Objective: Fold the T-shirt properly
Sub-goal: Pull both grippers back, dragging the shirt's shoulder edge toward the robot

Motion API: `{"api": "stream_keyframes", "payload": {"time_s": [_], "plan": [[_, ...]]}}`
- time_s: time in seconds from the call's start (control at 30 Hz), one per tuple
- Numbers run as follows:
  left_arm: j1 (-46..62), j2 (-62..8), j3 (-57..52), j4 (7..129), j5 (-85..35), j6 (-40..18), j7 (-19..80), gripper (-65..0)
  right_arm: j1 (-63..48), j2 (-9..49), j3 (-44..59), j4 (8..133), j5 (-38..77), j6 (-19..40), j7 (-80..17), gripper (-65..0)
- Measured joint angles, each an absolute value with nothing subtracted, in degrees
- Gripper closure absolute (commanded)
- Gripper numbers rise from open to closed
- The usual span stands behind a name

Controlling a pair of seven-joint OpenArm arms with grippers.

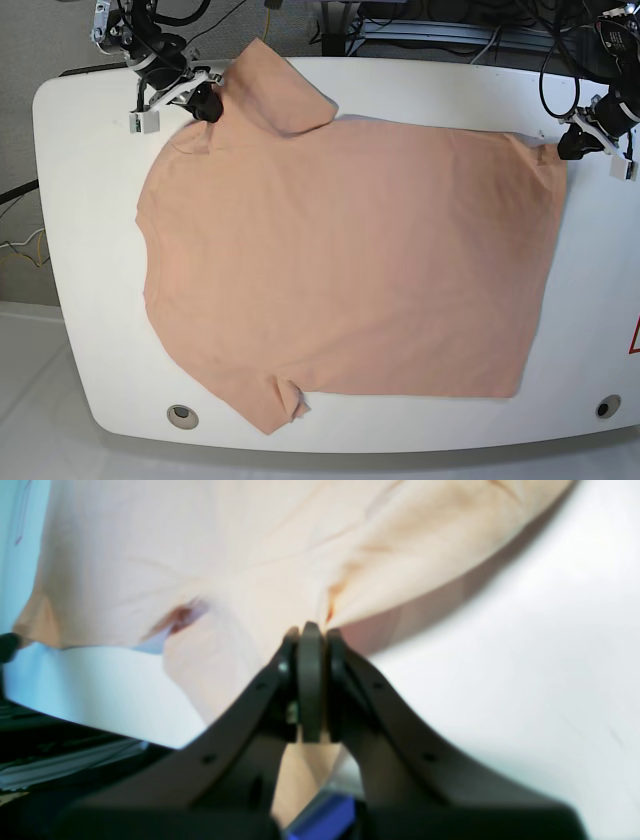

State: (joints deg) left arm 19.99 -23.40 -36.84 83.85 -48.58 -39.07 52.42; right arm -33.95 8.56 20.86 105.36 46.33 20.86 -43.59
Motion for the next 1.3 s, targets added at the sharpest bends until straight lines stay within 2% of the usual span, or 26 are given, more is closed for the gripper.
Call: {"api": "stream_keyframes", "payload": {"time_s": [0.27, 0.67, 1.3], "plan": [[25.0, -23.6, -38.4, 86.5, -48.9, -39.5, 51.8, 0.0, -38.9, 8.5, 26.5, 108.8, 48.3, 20.9, -42.7, 0.0], [32.7, -24.2, -43.5, 91.4, -49.0, -39.5, 49.5, 0.0, -43.8, 8.3, 28.8, 114.3, 48.9, 21.0, -43.9, 0.0], [36.8, -24.0, -44.4, 92.8, -48.2, -39.4, 49.6, 0.0, -47.1, 7.7, 34.2, 121.3, 50.3, 21.4, -45.1, 0.0]]}}
